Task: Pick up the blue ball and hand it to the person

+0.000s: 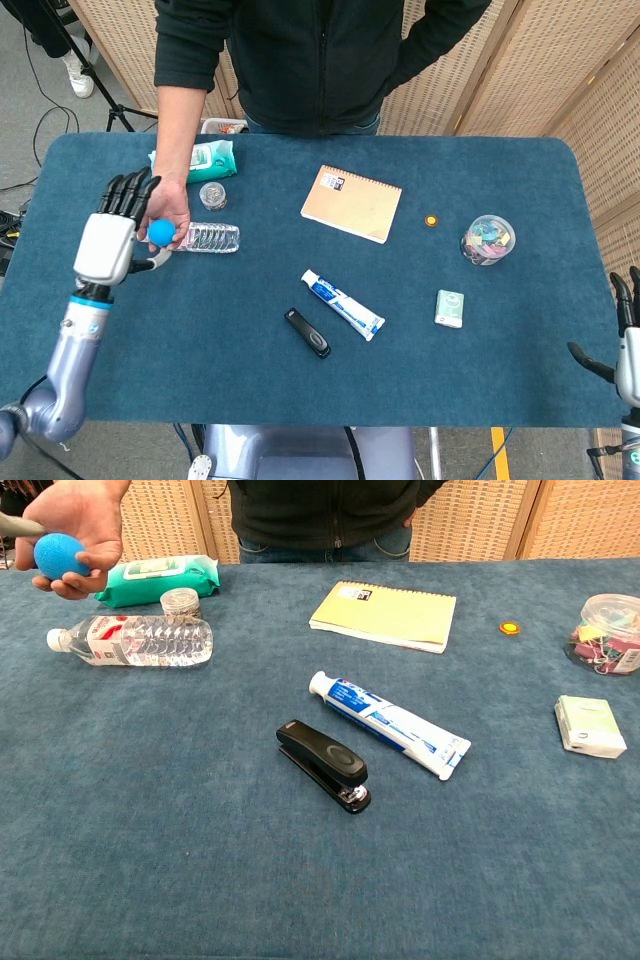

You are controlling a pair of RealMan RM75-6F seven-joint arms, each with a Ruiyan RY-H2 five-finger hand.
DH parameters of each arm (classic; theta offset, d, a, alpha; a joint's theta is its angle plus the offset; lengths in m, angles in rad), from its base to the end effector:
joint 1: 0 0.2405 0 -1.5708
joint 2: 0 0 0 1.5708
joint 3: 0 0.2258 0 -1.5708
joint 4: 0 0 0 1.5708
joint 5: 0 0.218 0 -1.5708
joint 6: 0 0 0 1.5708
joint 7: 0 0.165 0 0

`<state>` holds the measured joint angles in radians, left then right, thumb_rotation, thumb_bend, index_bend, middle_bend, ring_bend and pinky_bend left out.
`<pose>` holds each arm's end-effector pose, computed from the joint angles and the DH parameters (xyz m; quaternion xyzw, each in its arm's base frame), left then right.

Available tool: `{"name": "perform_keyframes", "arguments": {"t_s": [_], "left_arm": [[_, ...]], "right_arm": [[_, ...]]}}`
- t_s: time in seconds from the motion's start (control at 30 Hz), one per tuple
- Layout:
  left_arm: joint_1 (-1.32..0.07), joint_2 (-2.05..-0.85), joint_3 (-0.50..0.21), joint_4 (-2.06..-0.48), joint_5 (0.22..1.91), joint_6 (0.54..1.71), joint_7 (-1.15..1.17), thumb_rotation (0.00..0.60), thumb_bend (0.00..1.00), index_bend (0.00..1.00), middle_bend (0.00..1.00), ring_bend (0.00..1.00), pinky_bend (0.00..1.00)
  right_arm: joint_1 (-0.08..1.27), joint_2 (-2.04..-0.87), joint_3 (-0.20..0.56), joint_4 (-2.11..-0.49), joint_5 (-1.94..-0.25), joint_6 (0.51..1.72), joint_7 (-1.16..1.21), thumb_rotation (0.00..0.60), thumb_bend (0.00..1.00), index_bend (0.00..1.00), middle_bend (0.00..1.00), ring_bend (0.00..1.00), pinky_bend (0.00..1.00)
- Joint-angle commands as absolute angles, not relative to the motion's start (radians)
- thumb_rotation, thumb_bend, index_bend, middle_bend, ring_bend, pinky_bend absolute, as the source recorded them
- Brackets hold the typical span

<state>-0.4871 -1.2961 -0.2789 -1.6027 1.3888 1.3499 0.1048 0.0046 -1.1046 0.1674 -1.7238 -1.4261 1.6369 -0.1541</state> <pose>-0.1541 0.3333 0.1135 -0.6008 -0.3047 -0.5328 0.5122 -0.2737 -0.1966 0.1791 0.5115 -0.3340 0.4062 0.6795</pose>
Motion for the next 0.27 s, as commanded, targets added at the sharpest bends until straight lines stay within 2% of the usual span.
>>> {"name": "perform_keyframes", "arguments": {"t_s": [0.03,0.1,0.27], "left_arm": [[-0.379,-1.21,-0.21,-1.68,1.447,1.443,0.02,0.6,0.01,0.0,0.0,0.0,0.0],[-0.306,-1.171,-0.153,-1.691,1.458,1.488,-0.009,0.6,0.0,0.0,0.0,0.0,0.0],[-0.206,-1.138,-0.073,-1.669,1.461,1.538,-0.04,0.6,0.0,0.0,0.0,0.0,0.0]], "right_arm": [[0.004,-1.104,0.166,-1.726,-1.43,1.639,-0.153,0.6,0.0,0.0,0.0,0.0,0.0],[0.003,-1.103,0.165,-1.728,-1.433,1.642,-0.152,0.6,0.0,0.0,0.0,0.0,0.0],[0.001,-1.1,0.162,-1.731,-1.438,1.643,-0.147,0.6,0.0,0.0,0.0,0.0,0.0]]}}
